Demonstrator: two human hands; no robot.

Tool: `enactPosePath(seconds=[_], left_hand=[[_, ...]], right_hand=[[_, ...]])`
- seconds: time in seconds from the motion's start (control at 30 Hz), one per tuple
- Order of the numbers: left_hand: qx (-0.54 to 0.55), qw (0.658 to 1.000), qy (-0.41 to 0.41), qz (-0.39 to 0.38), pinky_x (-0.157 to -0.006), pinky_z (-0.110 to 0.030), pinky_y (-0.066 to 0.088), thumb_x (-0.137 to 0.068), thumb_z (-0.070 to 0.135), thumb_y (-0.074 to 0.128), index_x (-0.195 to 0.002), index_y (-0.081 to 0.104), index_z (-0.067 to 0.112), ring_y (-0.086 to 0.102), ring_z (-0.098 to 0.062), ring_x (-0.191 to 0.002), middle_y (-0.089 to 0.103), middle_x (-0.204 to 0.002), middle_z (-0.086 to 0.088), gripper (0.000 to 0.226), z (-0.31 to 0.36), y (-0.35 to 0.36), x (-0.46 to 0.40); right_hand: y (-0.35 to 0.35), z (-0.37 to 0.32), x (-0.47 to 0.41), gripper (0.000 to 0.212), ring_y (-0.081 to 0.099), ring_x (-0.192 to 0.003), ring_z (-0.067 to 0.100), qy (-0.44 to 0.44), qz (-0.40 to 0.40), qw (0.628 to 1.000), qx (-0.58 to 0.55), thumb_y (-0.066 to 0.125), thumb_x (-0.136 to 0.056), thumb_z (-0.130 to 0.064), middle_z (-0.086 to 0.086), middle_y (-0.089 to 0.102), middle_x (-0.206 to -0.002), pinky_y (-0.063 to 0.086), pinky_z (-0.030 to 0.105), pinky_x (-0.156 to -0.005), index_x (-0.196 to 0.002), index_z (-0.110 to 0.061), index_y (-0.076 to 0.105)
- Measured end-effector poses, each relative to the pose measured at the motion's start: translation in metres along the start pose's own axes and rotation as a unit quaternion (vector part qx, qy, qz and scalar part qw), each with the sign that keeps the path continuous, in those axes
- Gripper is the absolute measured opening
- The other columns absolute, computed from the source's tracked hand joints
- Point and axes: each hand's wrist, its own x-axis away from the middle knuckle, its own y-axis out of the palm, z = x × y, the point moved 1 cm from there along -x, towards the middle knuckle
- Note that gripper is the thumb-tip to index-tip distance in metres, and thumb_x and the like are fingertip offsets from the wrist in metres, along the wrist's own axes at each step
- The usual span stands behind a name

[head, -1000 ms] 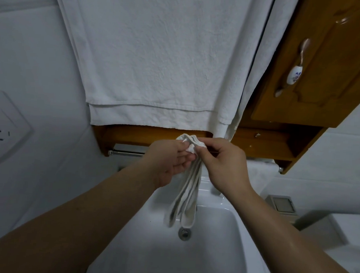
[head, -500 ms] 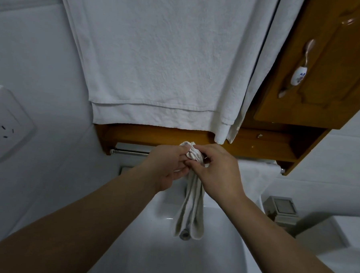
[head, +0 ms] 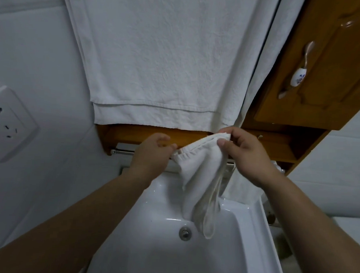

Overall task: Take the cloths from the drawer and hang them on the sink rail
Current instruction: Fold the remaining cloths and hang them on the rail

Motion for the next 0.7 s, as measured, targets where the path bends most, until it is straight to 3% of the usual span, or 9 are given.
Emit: enactPosePath(seconds=[0.1,0.17,0.23,0.3,0.37,0.47,0.57,0.7], left_hand=[[-0.062,0.993,0.083,-0.05,-0.096,-0.035,0.042,-0.081,0.033,0.074,-0.133,0.054,0.034,0.047,-0.016,-0.117,0.045,-0.131,0.005,0.056,0.005,0.003,0.009],[-0.065,0.986,0.111,-0.107,-0.096,-0.032,0.039,-0.086,0.033,0.07,-0.131,0.056,0.032,0.045,-0.011,-0.12,0.047,-0.128,0.012,0.047,0.008,0.007,0.015],[0.028,0.983,0.079,-0.165,-0.094,-0.032,0.046,-0.096,0.039,0.056,-0.118,0.064,0.028,0.057,-0.012,-0.115,0.063,-0.117,0.014,0.027,0.011,0.009,0.019],[0.138,0.972,0.018,-0.187,-0.093,-0.037,0.052,-0.1,0.046,0.042,-0.108,0.069,0.025,0.066,-0.017,-0.108,0.072,-0.109,0.005,0.036,0.014,0.009,0.022],[0.171,0.964,0.017,-0.201,-0.094,-0.04,0.053,-0.097,0.055,0.038,-0.105,0.069,0.028,0.067,-0.015,-0.106,0.073,-0.11,0.005,0.042,0.014,0.008,0.022],[0.092,0.954,0.088,-0.271,-0.094,-0.04,0.055,-0.095,0.045,0.053,-0.113,0.066,0.029,0.066,-0.012,-0.106,0.071,-0.113,0.005,0.027,0.016,0.015,0.029],[0.01,0.954,0.098,-0.283,-0.095,-0.04,0.055,-0.084,0.035,0.072,-0.122,0.062,0.025,0.066,-0.012,-0.105,0.07,-0.115,0.006,0.041,0.013,0.024,0.032],[0.051,0.97,0.081,-0.225,-0.088,-0.046,0.057,-0.08,0.029,0.078,-0.103,0.069,0.017,0.07,-0.019,-0.096,0.074,-0.102,0.0,0.028,0.012,0.02,0.025]], right_hand=[[-0.008,-0.009,-0.002,0.011,0.069,-0.09,0.018,-0.027,-0.044,0.998,0.027,0.06,-0.097,-0.014,0.0,0.073,-0.094,0.055,0.036,-0.082,-0.102,-0.02,0.069],[-0.01,-0.014,-0.003,0.011,0.068,-0.084,0.012,-0.04,-0.063,0.997,0.035,0.06,-0.097,-0.014,-0.004,0.073,-0.089,0.054,0.028,-0.076,-0.101,-0.02,0.069],[-0.012,-0.018,-0.003,0.011,0.067,-0.08,0.008,-0.05,-0.066,0.996,0.042,0.06,-0.096,-0.015,-0.007,0.072,-0.085,0.053,0.023,-0.071,-0.101,-0.021,0.068],[-0.012,-0.019,-0.003,0.011,0.067,-0.079,0.006,-0.06,-0.061,0.995,0.047,0.061,-0.096,-0.015,-0.011,0.071,-0.083,0.051,0.021,-0.07,-0.1,-0.023,0.068],[-0.013,-0.02,-0.003,0.012,0.067,-0.081,0.006,-0.069,-0.055,0.995,0.048,0.061,-0.096,-0.015,-0.011,0.072,-0.084,0.051,0.021,-0.071,-0.1,-0.024,0.068],[-0.013,-0.022,-0.001,0.013,0.066,-0.078,0.001,-0.08,-0.062,0.994,0.051,0.06,-0.096,-0.014,-0.016,0.071,-0.082,0.05,0.016,-0.068,-0.1,-0.024,0.068],[-0.016,-0.025,0.0,0.014,0.067,-0.081,0.004,-0.083,-0.101,0.991,0.035,0.059,-0.096,-0.012,-0.015,0.071,-0.085,0.052,0.017,-0.07,-0.104,-0.021,0.066],[-0.021,-0.024,-0.001,0.014,0.07,-0.087,0.015,-0.079,-0.121,0.99,-0.008,0.059,-0.095,-0.011,-0.003,0.073,-0.091,0.057,0.027,-0.076,-0.104,-0.018,0.067]])
